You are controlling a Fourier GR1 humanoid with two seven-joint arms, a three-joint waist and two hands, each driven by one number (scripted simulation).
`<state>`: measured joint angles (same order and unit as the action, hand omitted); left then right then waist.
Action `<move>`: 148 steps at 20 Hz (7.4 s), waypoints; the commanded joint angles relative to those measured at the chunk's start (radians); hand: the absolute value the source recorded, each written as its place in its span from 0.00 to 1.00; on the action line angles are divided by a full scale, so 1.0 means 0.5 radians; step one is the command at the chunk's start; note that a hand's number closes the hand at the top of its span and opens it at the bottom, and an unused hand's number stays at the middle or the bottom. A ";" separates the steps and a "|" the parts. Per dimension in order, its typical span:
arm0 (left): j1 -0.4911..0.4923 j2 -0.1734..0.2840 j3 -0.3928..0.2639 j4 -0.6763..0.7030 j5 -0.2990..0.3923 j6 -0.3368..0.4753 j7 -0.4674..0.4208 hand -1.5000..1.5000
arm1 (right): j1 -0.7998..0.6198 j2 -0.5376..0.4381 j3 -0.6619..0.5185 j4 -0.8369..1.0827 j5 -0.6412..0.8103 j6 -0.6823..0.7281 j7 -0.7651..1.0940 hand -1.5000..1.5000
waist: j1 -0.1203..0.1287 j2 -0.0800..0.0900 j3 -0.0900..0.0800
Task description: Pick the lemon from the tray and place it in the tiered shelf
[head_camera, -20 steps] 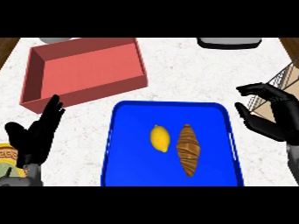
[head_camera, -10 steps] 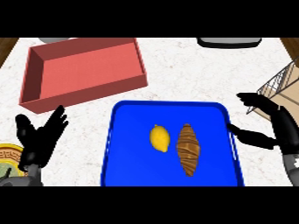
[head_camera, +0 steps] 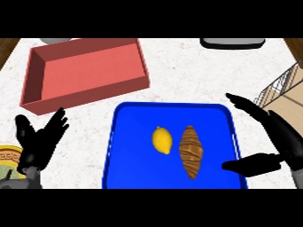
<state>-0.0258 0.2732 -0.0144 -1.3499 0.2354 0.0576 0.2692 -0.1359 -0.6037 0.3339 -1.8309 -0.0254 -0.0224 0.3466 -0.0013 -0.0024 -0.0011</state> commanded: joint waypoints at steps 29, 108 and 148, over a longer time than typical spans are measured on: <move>-0.007 -0.174 -0.030 0.014 -0.157 0.061 -0.004 0.50 | -0.774 1.068 0.726 0.638 1.120 0.159 1.753 0.00 | 0.003 0.003 0.001; 0.005 -0.195 0.216 -0.051 -0.227 -0.082 0.072 0.50 | -0.511 0.102 -0.304 -0.928 1.680 0.237 2.113 1.00 | -0.087 -0.020 -0.005; -0.102 -0.210 0.242 0.012 -0.226 -0.183 0.083 0.50 | -0.884 -0.602 -1.454 0.865 1.065 0.410 0.634 1.00 | 0.017 0.008 0.002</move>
<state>-0.0442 0.1648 0.0956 -1.3485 0.1067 -0.0240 0.2842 -0.5630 -0.8953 -0.3834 -1.5066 0.4783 0.2173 0.7512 0.0062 0.0014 -0.0002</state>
